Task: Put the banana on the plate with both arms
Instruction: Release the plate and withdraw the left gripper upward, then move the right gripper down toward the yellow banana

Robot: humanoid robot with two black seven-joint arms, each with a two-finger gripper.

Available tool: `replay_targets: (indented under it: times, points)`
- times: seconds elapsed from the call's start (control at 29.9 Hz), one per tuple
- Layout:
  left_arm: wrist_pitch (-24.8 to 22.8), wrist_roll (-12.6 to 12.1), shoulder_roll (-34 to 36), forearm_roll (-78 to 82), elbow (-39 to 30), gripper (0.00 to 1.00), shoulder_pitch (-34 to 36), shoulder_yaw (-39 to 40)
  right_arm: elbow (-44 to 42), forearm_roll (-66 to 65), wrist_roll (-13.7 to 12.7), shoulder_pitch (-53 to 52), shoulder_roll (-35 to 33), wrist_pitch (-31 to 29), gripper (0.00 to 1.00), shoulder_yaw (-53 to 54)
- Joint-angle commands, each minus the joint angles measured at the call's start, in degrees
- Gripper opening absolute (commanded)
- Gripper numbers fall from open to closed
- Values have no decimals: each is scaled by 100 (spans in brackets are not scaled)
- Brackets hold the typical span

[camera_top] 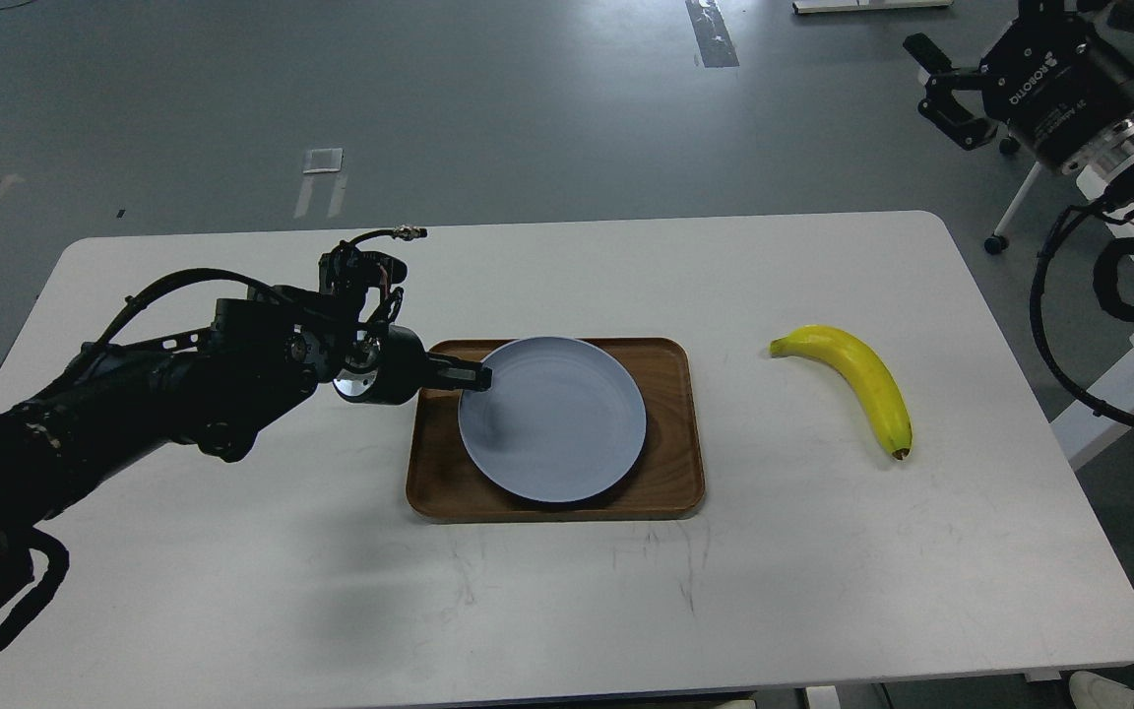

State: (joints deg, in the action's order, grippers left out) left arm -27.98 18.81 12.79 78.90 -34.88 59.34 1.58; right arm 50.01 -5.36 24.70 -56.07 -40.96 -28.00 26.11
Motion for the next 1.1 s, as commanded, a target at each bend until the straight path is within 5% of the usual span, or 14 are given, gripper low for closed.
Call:
replay_targets:
  times: [0.0,0.03,0.13,0.37,0.57,0.94,1.07]
  points:
    - [12,0,13,-24,-1,63,16,9,0,0,0,0,-8,0,100,-9]
    - [12,0,5,-33,-1,79,34,9,0,0,0,0,-8,0,100,-9]
    - [12,0,22,-42,-1,98,60,27,9,0,0,0,-78,0,100,-9]
    - [-2,219,417,-1480,-89,98,323,150,131,0,0,0,-499,0,100,-88]
    - [-2,808,1006,-4855,-106,98,464,167,465,-438,-9,-53,-1132,0,100,-369]
    - [-2,919,1727,-6335,-98,98,166,1274,782,-4717,9,-140,-1397,0,100,-667]
    - [-2,919,1806,-6326,-106,98,69,1521,572,-6176,44,-876,-950,0,100,-1946]
